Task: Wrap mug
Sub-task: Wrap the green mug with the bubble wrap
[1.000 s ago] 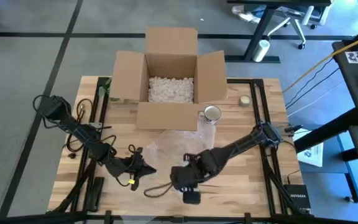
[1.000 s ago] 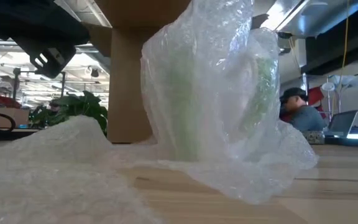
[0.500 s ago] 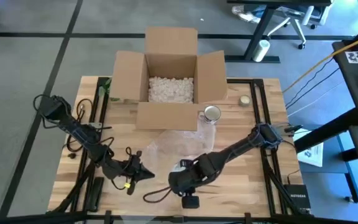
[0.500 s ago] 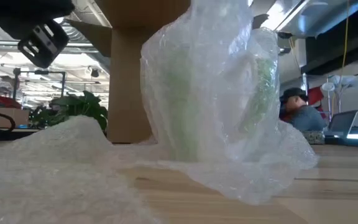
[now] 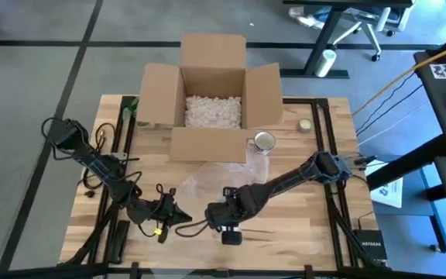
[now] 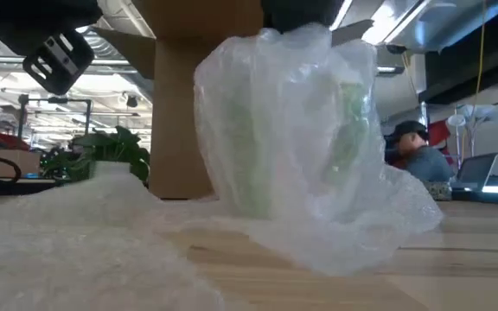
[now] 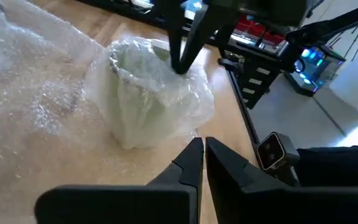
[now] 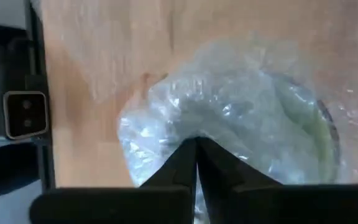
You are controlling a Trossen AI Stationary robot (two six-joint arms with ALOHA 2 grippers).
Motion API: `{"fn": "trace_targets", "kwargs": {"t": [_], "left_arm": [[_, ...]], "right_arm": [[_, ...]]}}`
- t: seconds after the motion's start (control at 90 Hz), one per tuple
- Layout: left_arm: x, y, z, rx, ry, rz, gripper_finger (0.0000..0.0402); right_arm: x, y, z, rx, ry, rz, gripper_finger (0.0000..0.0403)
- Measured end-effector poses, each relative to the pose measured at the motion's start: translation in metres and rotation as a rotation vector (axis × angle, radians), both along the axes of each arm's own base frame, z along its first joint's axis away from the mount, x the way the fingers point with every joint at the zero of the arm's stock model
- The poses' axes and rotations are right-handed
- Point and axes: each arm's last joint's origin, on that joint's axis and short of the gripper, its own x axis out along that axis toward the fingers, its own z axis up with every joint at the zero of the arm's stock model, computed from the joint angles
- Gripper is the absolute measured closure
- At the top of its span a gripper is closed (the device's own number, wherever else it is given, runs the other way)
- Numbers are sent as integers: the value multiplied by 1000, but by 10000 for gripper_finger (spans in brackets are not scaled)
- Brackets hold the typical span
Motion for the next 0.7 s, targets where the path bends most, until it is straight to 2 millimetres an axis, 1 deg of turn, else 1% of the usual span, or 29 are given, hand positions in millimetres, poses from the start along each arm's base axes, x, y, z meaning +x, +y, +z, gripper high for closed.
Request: {"fn": "trace_targets", "kwargs": {"t": [0.078,0.211,0.356,0.433,0.522,0.7], "left_arm": [[-1,-1,0,1,2,-3,402],[-1,-1,0,-3,5,-2,402],[-1,-1,0,-9,6,0,402],[-1,-1,-1,-12,9,1,402],[-1,-1,-1,-19,11,3,402],[-1,0,-2,-19,20,6,402]], "right_arm": [[2,-5,-16,32,29,0,403],[3,-14,-38,98,45,-4,403],[2,-22,-52,160,74,-7,403],[1,-24,-53,162,87,-13,403],[0,-24,-49,140,65,-13,403],[1,-22,-31,143,31,-11,403]]}}
